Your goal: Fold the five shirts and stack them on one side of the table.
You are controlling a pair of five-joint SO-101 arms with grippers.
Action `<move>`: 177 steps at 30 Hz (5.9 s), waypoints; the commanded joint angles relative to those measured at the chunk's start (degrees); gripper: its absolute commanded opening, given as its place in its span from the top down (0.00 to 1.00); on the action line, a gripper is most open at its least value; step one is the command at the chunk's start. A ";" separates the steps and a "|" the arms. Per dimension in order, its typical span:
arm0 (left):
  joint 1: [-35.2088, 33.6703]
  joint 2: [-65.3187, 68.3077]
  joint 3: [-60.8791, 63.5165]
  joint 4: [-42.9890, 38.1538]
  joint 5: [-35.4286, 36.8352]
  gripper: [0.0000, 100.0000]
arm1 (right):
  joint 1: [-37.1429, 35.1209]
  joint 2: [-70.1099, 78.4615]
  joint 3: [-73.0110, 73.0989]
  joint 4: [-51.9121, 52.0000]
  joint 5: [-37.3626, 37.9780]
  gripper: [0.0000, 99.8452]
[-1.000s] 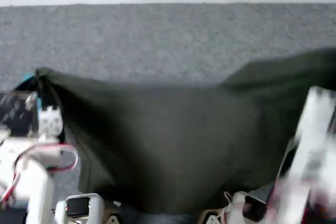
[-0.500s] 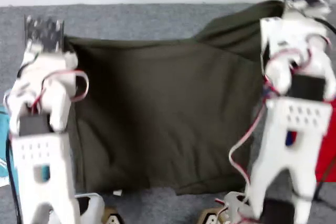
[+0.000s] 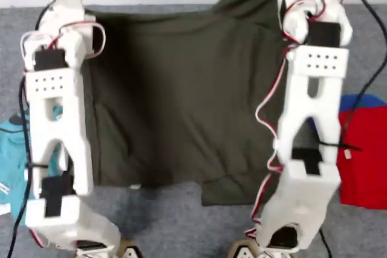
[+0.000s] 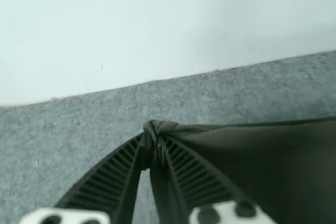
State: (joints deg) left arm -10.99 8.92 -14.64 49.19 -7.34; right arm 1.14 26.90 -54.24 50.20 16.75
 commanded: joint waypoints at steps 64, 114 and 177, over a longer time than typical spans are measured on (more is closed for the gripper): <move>-1.67 -4.92 11.65 51.25 -5.80 0.99 | -6.81 -60.35 72.26 43.82 13.63 0.99; -9.76 -17.58 34.51 47.12 -15.03 0.89 | -4.70 -66.33 79.38 52.62 11.34 0.79; 3.25 14.59 23.08 14.95 1.49 0.90 | -0.40 -0.92 55.74 -3.56 9.32 0.99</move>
State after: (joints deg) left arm -7.65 23.16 10.24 65.89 -6.37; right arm -0.35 25.67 5.01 47.30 22.55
